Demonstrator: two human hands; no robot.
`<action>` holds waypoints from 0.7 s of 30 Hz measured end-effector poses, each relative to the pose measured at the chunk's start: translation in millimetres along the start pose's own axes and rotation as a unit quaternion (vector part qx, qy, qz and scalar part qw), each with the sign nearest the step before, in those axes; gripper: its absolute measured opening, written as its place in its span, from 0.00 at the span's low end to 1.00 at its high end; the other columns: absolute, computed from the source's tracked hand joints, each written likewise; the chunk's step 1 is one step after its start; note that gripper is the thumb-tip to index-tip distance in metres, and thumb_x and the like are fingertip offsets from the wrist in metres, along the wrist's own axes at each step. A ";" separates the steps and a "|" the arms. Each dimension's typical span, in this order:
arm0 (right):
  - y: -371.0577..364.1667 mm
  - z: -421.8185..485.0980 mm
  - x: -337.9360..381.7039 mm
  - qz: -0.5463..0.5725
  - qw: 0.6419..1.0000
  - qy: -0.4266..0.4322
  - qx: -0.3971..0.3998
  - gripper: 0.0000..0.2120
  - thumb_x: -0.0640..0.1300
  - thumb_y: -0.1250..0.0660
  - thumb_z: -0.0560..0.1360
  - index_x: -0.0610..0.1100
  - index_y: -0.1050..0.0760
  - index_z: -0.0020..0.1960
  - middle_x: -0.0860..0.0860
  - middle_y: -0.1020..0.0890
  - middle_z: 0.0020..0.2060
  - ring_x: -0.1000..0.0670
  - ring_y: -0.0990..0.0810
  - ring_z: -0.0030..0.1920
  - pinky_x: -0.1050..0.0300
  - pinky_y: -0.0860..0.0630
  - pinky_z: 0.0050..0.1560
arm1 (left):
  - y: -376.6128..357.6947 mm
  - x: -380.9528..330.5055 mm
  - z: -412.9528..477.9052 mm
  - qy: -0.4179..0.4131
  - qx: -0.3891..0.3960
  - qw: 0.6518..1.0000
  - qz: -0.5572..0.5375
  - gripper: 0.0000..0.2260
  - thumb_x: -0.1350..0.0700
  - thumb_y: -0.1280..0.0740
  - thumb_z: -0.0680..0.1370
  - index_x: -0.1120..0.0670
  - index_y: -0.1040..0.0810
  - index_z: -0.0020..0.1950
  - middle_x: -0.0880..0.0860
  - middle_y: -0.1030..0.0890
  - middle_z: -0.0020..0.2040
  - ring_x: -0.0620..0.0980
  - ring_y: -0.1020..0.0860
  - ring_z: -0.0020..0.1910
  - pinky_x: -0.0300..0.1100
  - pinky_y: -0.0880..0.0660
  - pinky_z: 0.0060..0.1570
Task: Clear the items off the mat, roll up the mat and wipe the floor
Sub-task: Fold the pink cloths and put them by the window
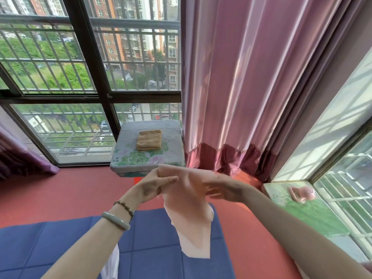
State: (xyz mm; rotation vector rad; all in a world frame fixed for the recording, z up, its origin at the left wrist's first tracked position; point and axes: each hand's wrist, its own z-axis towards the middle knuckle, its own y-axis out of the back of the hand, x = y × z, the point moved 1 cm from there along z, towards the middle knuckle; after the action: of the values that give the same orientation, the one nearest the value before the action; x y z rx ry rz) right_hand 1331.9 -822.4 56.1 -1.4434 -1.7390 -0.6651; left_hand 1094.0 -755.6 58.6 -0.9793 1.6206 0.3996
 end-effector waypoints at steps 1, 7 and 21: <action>-6.1 1.2 -9.5 -0.009 1.000 -0.013 0.007 0.37 0.46 0.20 0.59 0.50 0.32 0.64 0.49 0.19 0.44 0.51 0.21 0.42 0.54 0.26 0.52 | 0.5 -2.2 -0.1 0.014 0.007 1.000 0.008 0.22 0.60 0.20 0.63 0.59 0.19 0.55 0.59 0.17 0.50 0.51 0.18 0.48 0.40 0.22 0.44; -33.8 6.7 -16.2 -0.009 0.982 0.104 -0.159 0.19 0.21 0.32 0.65 0.39 0.27 0.50 0.46 0.20 0.39 0.52 0.20 0.38 0.65 0.22 0.35 | 13.9 -3.8 -5.3 0.076 0.038 0.984 0.155 0.25 0.76 0.31 0.68 0.57 0.24 0.61 0.58 0.18 0.54 0.51 0.18 0.52 0.41 0.22 0.46; -36.2 13.0 8.7 -0.228 0.939 0.156 -0.206 0.22 0.39 0.23 0.63 0.44 0.23 0.56 0.47 0.21 0.50 0.54 0.24 0.47 0.63 0.29 0.48 | 25.3 1.5 1.4 0.086 -0.175 0.949 0.247 0.40 0.50 0.22 0.63 0.53 0.37 0.71 0.57 0.27 0.62 0.54 0.27 0.60 0.47 0.28 0.59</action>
State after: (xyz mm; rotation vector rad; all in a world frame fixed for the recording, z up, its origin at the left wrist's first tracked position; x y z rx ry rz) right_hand 1293.2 -815.2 58.7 -1.1050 -1.7498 -1.4959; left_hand 1075.4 -740.1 50.8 -0.8721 1.9977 0.9948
